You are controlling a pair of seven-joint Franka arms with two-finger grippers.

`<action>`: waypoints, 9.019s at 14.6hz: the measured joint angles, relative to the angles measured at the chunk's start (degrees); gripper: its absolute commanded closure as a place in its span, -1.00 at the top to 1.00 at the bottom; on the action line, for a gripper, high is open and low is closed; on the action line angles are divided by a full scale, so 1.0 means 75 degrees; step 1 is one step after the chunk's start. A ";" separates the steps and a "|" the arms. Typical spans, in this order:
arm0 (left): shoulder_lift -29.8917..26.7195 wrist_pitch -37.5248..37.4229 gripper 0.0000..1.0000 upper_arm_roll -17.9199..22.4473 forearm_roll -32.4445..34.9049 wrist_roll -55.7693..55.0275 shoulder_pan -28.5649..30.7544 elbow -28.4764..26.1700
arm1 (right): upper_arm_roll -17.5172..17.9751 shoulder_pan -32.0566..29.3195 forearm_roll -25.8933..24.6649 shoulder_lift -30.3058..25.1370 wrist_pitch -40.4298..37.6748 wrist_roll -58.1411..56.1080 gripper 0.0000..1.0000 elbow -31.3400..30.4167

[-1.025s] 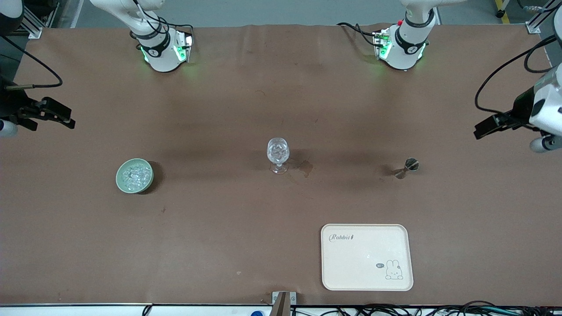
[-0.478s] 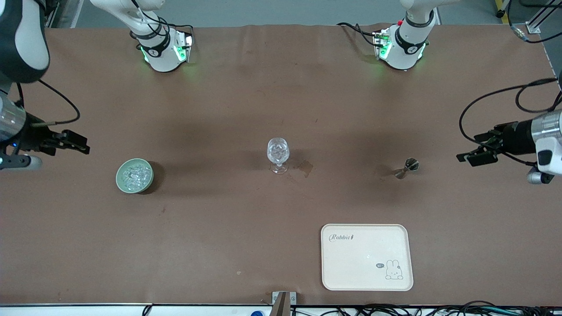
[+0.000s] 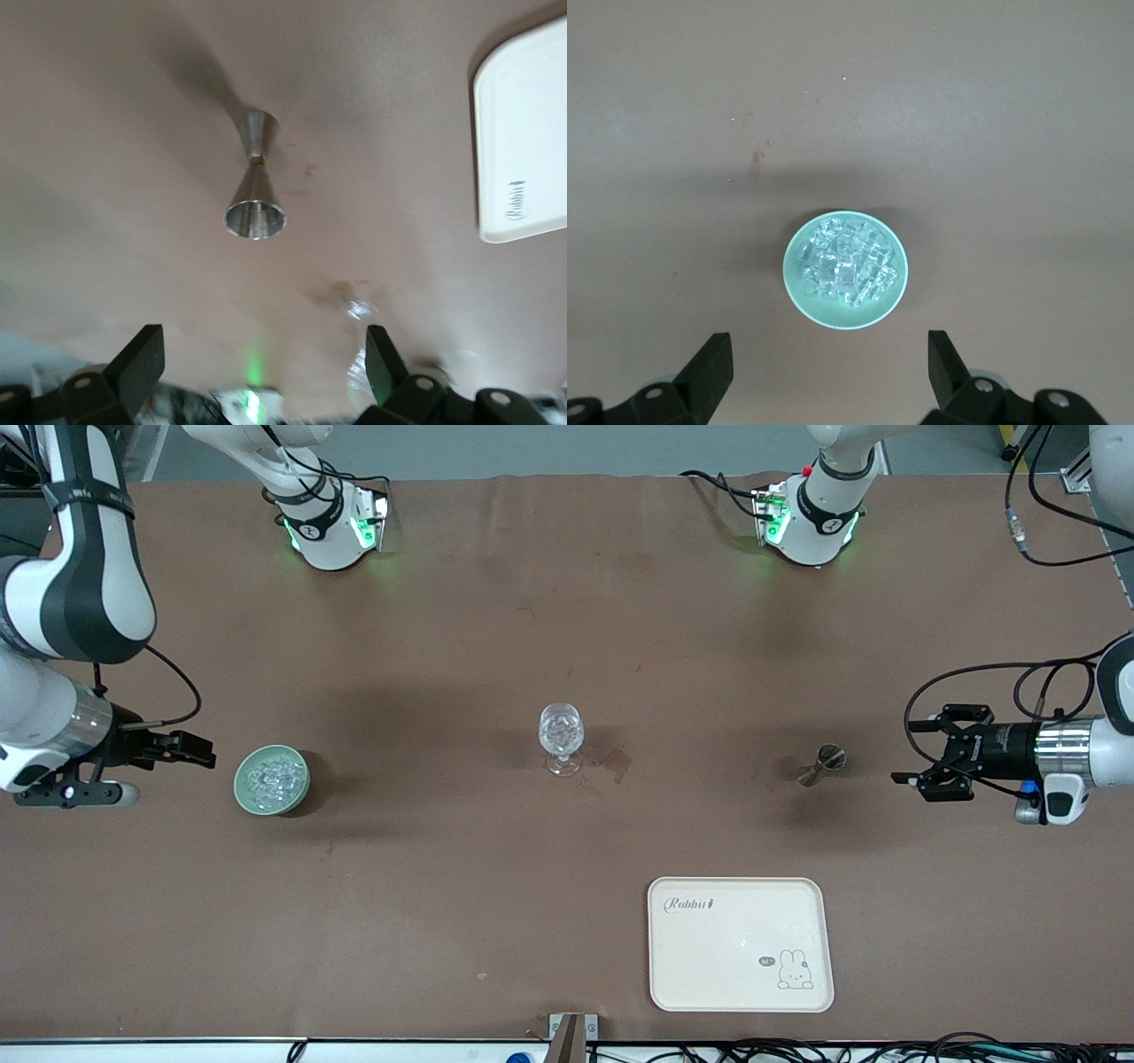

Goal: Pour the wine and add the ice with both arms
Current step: 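Reach the right gripper to the ice bowl while the left gripper reaches the jigger, then grasp an ice cube with the right gripper while the left gripper grasps the jigger, then lift the ice cube with the right gripper and draw back beside the bowl, then carry the jigger with the left gripper to the wine glass rim, then tilt the jigger over the wine glass with the left gripper to pour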

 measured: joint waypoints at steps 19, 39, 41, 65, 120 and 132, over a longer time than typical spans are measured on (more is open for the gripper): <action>0.2528 -0.0082 0.69 -0.0013 -0.2145 0.1446 0.0766 -0.0407 | 0.0035 -0.0068 0.0000 0.1229 0.3711 -0.0004 0.61 -0.2294; 0.3093 -0.0095 0.22 -0.0140 -0.2682 0.2098 0.0771 -0.0511 | 0.0069 -0.0030 0.0000 0.1228 0.3847 -0.0006 -0.76 -0.2745; 0.3095 -0.0098 0.19 -0.0140 -0.2716 0.2097 0.0771 -0.0514 | 0.0069 -0.0030 0.0000 0.1225 0.3857 -0.0005 -0.80 -0.2749; 0.3096 -0.0034 -0.73 -0.0140 -0.2724 0.2091 0.0575 -0.0491 | 0.0042 -0.0015 0.0000 -0.1027 -0.1988 -0.0001 -0.97 0.0893; 0.0237 0.7727 -0.99 -0.5507 -0.2420 -0.3517 -0.1380 -0.2479 | 0.0002 0.0270 -0.0001 -0.1420 -0.2703 0.0014 -0.96 0.1182; 0.0233 0.7725 -0.99 -0.5511 0.1558 -0.7277 -0.1573 -0.2354 | 0.0002 0.0270 -0.0001 -0.1420 -0.2728 0.0014 -0.96 0.1168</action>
